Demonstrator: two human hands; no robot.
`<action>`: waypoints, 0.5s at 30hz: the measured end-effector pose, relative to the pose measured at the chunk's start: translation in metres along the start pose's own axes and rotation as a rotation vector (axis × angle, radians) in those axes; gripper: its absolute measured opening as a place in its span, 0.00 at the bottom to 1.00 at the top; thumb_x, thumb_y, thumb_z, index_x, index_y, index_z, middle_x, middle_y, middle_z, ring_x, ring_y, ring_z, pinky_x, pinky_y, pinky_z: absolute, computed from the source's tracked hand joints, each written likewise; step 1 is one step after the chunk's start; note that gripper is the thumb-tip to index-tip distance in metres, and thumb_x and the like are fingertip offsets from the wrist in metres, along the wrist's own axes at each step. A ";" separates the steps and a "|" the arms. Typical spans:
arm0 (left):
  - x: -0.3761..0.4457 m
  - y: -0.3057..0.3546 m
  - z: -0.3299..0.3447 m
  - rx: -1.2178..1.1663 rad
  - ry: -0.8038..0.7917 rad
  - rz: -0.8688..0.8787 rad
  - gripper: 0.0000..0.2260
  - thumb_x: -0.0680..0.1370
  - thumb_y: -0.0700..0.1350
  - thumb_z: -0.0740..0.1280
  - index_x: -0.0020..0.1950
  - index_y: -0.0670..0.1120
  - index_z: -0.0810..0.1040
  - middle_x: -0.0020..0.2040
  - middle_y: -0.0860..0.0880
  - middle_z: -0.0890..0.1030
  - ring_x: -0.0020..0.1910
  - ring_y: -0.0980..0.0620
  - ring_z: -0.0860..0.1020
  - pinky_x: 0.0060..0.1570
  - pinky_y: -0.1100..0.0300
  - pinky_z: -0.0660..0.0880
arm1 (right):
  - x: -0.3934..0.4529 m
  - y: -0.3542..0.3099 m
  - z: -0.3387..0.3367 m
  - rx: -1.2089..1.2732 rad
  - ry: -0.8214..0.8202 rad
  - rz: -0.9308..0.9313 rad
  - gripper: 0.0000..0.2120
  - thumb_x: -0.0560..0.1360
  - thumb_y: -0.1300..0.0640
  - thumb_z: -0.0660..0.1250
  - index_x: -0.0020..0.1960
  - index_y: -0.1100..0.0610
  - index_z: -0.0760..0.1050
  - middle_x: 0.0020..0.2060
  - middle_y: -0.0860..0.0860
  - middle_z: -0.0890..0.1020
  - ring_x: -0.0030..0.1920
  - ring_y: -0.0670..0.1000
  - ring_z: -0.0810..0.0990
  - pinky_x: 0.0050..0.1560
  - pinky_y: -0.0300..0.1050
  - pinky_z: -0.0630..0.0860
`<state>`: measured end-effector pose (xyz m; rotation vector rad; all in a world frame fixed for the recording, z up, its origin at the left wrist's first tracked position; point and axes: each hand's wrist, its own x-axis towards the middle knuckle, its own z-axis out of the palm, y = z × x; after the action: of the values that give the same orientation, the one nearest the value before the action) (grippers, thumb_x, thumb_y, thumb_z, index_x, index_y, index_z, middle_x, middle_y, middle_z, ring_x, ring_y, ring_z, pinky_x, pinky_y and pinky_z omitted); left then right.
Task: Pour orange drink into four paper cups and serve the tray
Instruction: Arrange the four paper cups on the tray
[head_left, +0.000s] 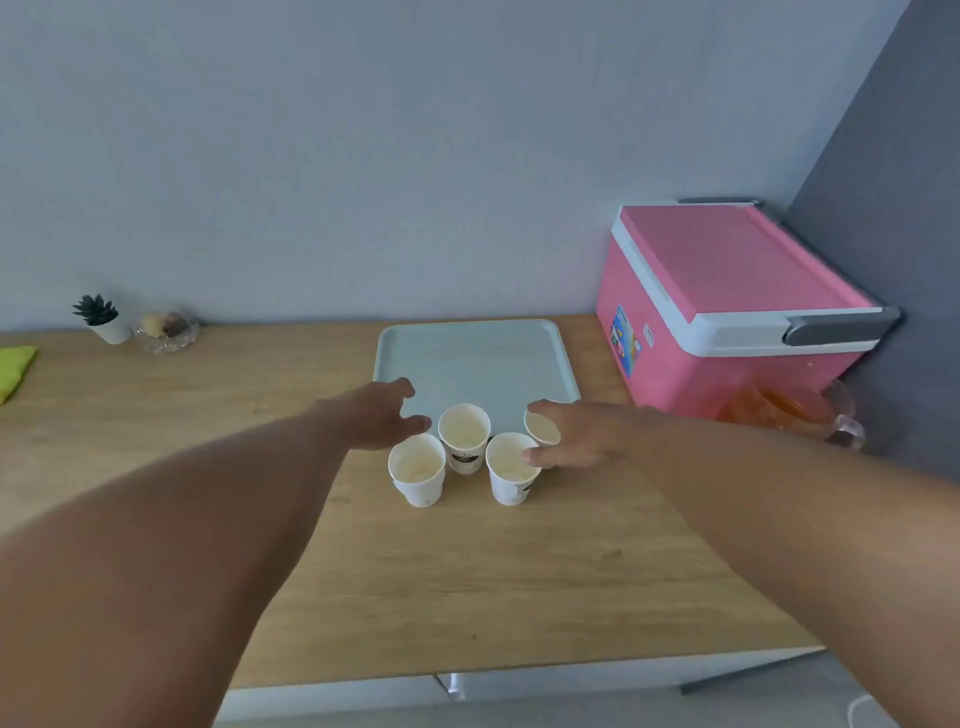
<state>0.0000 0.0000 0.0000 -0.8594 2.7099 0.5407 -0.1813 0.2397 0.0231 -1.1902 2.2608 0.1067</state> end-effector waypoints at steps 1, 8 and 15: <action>-0.001 -0.001 0.003 -0.016 -0.004 0.000 0.31 0.78 0.65 0.64 0.75 0.49 0.66 0.66 0.48 0.78 0.63 0.47 0.77 0.64 0.49 0.72 | 0.001 -0.001 0.003 -0.009 -0.001 -0.013 0.43 0.76 0.28 0.63 0.84 0.44 0.53 0.79 0.52 0.69 0.75 0.57 0.71 0.69 0.53 0.71; -0.008 -0.004 0.020 -0.102 -0.094 -0.028 0.43 0.69 0.73 0.68 0.77 0.51 0.64 0.72 0.49 0.74 0.67 0.48 0.75 0.64 0.50 0.72 | 0.012 -0.004 0.020 -0.077 -0.050 -0.008 0.50 0.70 0.25 0.67 0.84 0.39 0.49 0.81 0.49 0.67 0.78 0.57 0.69 0.71 0.55 0.71; -0.010 -0.002 0.034 -0.077 -0.132 -0.027 0.51 0.60 0.76 0.71 0.77 0.53 0.62 0.72 0.51 0.73 0.66 0.47 0.75 0.64 0.45 0.73 | 0.021 -0.004 0.025 -0.098 -0.024 -0.050 0.51 0.66 0.25 0.69 0.82 0.36 0.51 0.79 0.45 0.69 0.76 0.57 0.70 0.68 0.57 0.73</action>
<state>0.0132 0.0183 -0.0276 -0.8464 2.5699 0.6748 -0.1755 0.2303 -0.0078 -1.2879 2.2254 0.2138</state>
